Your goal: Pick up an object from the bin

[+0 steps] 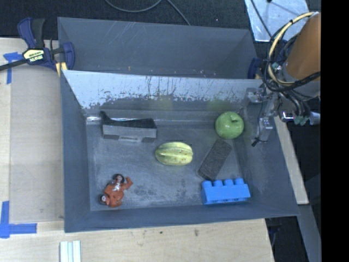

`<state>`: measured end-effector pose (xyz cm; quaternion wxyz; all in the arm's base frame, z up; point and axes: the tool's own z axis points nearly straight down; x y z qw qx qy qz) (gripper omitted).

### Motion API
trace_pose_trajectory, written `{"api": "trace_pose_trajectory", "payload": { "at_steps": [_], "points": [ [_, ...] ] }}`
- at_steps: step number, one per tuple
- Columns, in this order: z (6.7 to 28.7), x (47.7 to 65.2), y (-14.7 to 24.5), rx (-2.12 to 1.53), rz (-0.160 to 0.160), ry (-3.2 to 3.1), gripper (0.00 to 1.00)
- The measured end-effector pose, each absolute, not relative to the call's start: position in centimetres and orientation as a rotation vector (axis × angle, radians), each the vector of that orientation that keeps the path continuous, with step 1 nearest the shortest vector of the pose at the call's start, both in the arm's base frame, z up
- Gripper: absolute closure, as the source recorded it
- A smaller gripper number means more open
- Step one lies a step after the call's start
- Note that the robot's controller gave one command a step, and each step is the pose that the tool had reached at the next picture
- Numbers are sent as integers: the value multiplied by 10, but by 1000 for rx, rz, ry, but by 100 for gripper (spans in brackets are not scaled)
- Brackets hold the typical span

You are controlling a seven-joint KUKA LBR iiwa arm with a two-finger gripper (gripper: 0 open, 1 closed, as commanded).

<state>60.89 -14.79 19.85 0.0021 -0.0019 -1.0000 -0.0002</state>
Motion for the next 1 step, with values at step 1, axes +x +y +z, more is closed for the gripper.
{"api": "trace_pose_trajectory", "payload": {
  "at_steps": [1],
  "points": [
    [203,610,-147,-1,1,-3144,0]
  ]
}}
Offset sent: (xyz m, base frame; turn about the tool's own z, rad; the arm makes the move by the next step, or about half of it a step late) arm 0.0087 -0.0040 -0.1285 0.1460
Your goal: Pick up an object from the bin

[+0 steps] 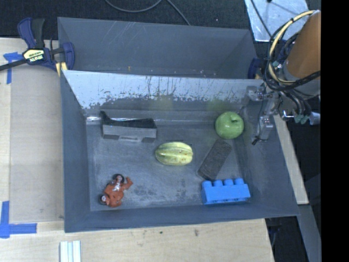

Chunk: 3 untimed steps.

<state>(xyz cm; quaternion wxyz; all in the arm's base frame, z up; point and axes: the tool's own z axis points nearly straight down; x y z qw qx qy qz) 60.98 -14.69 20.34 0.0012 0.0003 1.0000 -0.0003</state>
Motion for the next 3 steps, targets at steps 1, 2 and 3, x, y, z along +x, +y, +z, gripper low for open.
{"api": "trace_pose_trajectory", "payload": {
  "at_steps": [1,2,3],
  "points": [
    [130,616,-151,136,-2,3133,0],
    [100,622,-153,104,-7,3115,0],
    [137,625,-160,195,-5,3120,0]
  ]
}}
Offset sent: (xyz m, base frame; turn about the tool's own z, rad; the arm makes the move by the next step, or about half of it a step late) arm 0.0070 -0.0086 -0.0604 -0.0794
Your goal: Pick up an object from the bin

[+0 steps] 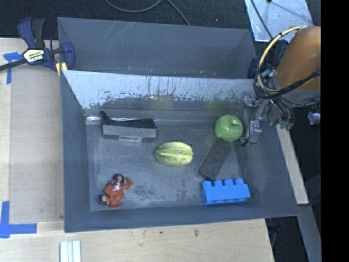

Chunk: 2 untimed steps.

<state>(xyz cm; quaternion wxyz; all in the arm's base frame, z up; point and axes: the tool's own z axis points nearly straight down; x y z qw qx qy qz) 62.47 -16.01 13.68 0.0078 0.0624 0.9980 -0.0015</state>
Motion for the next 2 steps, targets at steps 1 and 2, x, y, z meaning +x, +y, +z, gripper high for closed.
{"api": "trace_pose_trajectory", "payload": {
  "at_steps": [1,2],
  "points": [
    [68,623,-159,259,-5,3119,0],
    [71,625,-155,367,-3,3096,100]
  ]
}}
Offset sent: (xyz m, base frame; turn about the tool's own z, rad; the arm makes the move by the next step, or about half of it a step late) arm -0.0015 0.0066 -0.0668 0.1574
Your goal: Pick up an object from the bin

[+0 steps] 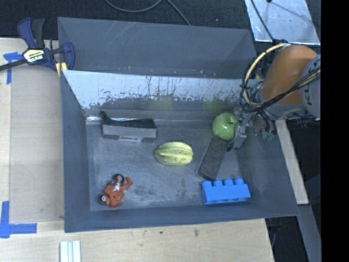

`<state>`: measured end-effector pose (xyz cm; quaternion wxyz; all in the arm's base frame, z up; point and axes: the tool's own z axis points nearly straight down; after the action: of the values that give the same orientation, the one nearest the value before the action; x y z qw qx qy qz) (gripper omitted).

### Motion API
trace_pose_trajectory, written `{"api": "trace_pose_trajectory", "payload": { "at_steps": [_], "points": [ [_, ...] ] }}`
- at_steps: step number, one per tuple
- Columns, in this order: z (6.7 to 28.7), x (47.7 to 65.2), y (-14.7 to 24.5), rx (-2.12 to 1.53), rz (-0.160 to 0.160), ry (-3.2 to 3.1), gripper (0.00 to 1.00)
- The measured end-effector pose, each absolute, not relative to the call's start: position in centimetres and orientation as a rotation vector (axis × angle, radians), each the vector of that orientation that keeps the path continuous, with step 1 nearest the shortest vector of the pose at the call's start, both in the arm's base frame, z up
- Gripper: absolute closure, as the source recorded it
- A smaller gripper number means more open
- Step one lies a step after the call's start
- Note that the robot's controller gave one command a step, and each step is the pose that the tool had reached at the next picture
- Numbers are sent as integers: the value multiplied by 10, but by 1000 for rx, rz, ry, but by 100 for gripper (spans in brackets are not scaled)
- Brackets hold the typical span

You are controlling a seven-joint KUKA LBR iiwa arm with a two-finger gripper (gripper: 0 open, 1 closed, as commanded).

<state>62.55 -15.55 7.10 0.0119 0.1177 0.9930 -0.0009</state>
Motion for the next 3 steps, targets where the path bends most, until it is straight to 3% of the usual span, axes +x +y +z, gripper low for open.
{"api": "trace_pose_trajectory", "payload": {
  "at_steps": [2,3],
  "points": [
    [73,624,-155,390,-2,3096,100],
    [92,622,-155,390,0,3103,100]
  ]
}}
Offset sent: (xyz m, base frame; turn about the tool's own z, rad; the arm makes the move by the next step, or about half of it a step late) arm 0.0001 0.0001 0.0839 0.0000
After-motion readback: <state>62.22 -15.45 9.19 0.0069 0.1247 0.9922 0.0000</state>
